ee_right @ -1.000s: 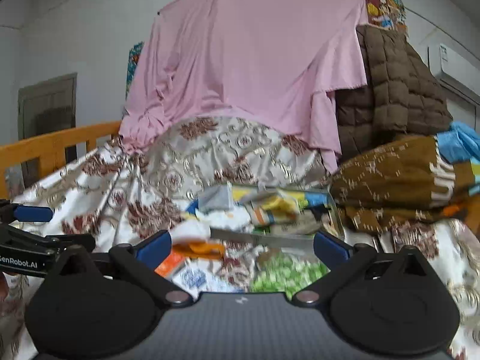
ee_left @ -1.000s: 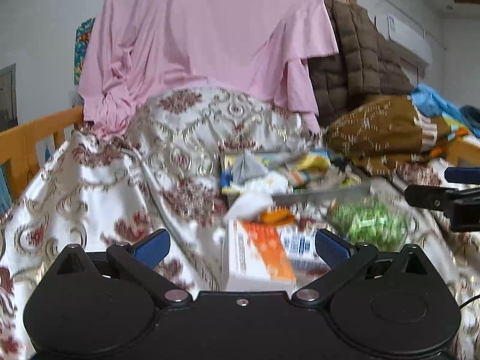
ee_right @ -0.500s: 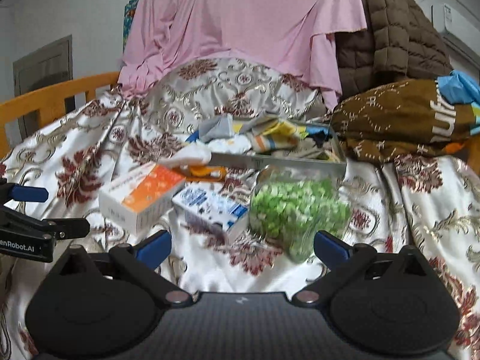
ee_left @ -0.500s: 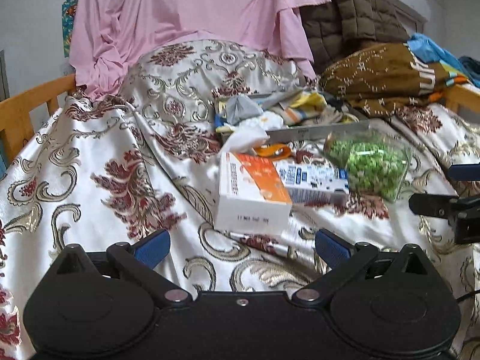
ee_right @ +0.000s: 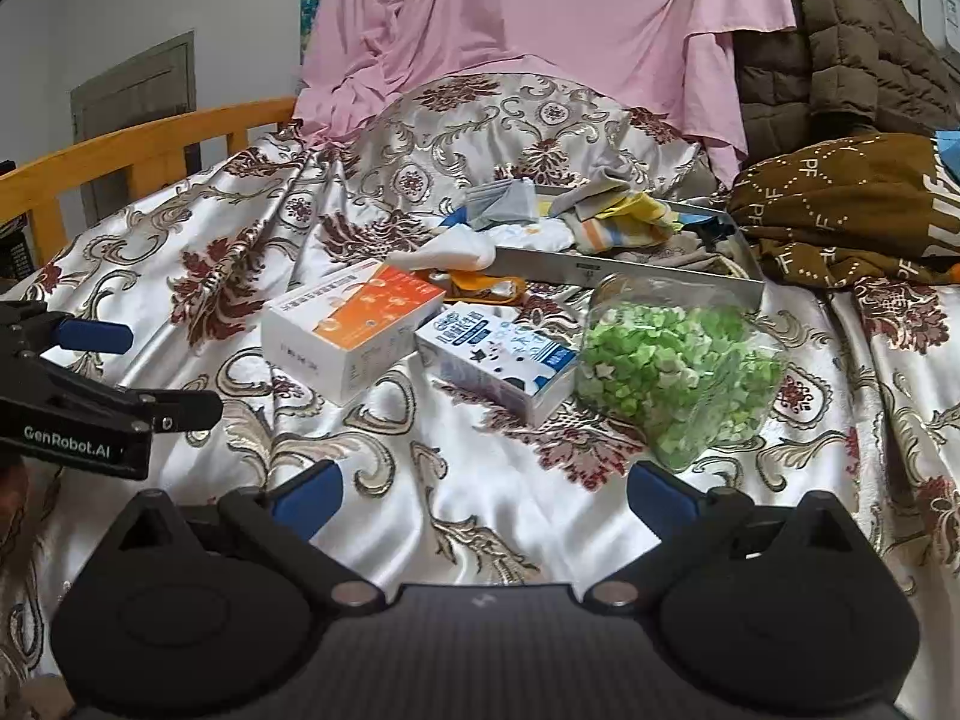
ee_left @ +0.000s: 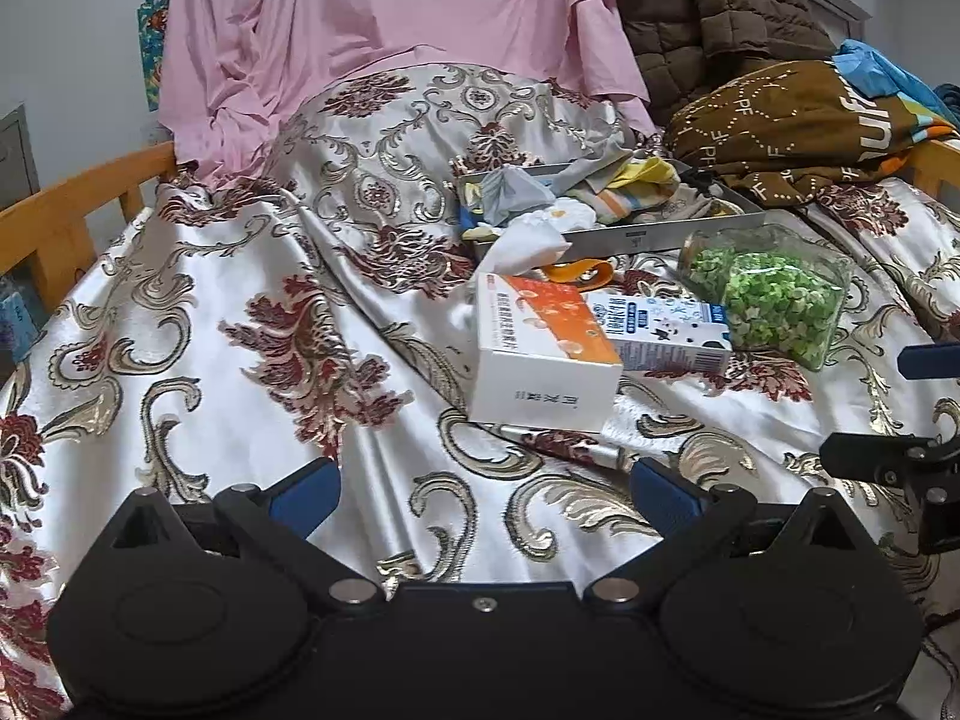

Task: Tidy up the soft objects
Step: 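Move both open grippers toward the white cloth and orange silicone item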

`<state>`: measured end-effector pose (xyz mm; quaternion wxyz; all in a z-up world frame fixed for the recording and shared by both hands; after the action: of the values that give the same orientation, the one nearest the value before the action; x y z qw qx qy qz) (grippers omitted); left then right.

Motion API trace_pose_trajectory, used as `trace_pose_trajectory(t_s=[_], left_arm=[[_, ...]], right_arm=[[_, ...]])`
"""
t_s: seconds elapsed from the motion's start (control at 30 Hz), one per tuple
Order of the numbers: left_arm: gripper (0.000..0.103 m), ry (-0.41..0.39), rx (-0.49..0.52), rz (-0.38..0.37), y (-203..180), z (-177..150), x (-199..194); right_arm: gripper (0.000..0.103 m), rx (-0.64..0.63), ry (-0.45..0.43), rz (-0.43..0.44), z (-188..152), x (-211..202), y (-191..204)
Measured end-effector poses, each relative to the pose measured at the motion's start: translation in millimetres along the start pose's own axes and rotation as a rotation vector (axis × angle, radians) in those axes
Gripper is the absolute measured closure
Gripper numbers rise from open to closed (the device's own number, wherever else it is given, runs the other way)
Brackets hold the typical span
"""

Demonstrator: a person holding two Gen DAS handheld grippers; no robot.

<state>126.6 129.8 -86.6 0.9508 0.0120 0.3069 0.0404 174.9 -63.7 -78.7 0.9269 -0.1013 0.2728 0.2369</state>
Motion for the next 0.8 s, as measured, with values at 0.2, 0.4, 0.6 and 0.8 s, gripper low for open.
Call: trace_pose_trajectory(t_s=[0.2, 0.4, 0.6, 0.8], left_arm=[[0.001, -0.003, 0.007, 0.022, 6, 2, -1], [0.001, -0.009, 0.008, 0.035, 13, 5, -1], [0.001, -0.009, -0.011, 0.045, 23, 9, 1], [0.001, -0.018, -0.024, 0.054, 34, 17, 5]], right_arm=[[0.000, -0.002, -0.003, 0.020, 0, 0, 4], [0.000, -0.003, -0.008, 0.032, 1, 2, 8], [0.000, -0.001, -0.012, 0.047, 5, 6, 13], [0.000, -0.008, -0.020, 0.058, 12, 12, 18]])
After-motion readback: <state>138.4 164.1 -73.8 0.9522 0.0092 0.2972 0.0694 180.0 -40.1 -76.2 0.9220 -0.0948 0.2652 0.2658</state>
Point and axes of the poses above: each gripper's, at about its wrist camera, not at the fingertips, and x roughly the way its jaws point, y to its left, z to its top, the point moved 10 cm from there along x, roughly the way its jaws point, and after that the axes turned 5 degrees about -z, right-handed, at the moved point
